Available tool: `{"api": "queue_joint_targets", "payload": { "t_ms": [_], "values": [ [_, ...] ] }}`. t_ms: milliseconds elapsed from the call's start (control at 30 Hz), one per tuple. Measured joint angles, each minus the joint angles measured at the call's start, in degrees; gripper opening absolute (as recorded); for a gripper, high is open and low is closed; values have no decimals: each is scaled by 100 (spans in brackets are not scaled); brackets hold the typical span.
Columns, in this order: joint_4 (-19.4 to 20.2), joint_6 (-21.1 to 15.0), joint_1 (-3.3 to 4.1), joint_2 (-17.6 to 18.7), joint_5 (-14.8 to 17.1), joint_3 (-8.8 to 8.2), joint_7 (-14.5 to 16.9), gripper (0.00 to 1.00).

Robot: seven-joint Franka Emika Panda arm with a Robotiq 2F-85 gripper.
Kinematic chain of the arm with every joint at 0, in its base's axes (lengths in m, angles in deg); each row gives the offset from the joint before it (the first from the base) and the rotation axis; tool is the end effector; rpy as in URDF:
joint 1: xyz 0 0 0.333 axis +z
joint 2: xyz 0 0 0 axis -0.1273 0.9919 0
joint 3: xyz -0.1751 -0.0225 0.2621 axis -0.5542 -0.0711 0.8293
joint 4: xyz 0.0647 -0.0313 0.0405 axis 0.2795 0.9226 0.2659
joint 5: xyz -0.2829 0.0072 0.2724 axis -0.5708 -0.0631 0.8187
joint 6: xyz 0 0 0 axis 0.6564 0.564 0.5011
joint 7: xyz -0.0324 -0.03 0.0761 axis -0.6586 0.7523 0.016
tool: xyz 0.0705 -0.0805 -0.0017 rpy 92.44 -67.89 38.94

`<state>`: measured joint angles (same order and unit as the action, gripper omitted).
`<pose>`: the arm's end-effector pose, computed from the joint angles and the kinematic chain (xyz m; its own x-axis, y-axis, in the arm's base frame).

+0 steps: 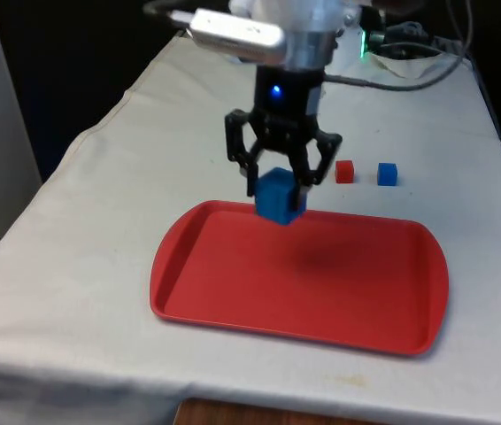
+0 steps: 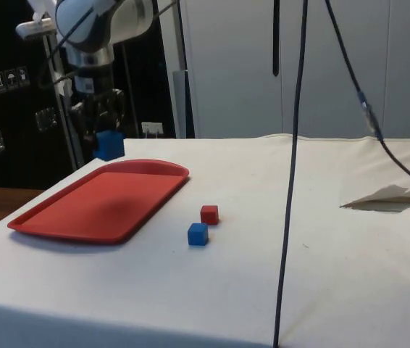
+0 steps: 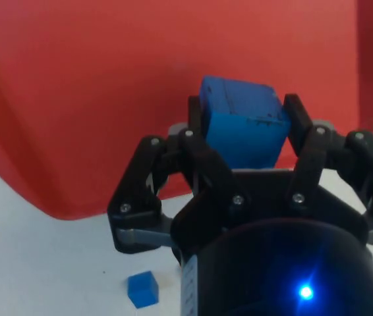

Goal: Pick up the largest block and place it onto the tray.

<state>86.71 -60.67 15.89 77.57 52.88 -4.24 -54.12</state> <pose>0.7257 -0.0320 0.2854 0.9585 -0.2355 0.1604 -0.2513 -0.9641 0.0861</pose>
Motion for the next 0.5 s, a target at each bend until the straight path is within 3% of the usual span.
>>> {"api": "queue_joint_targets", "payload": {
  "t_ms": [300, 500],
  "values": [
    [-149, -149, 63, 332, 11, 235, -201, 10],
    [-149, -281, 63, 493, 17, 275, -206, 10]
  ]
}}
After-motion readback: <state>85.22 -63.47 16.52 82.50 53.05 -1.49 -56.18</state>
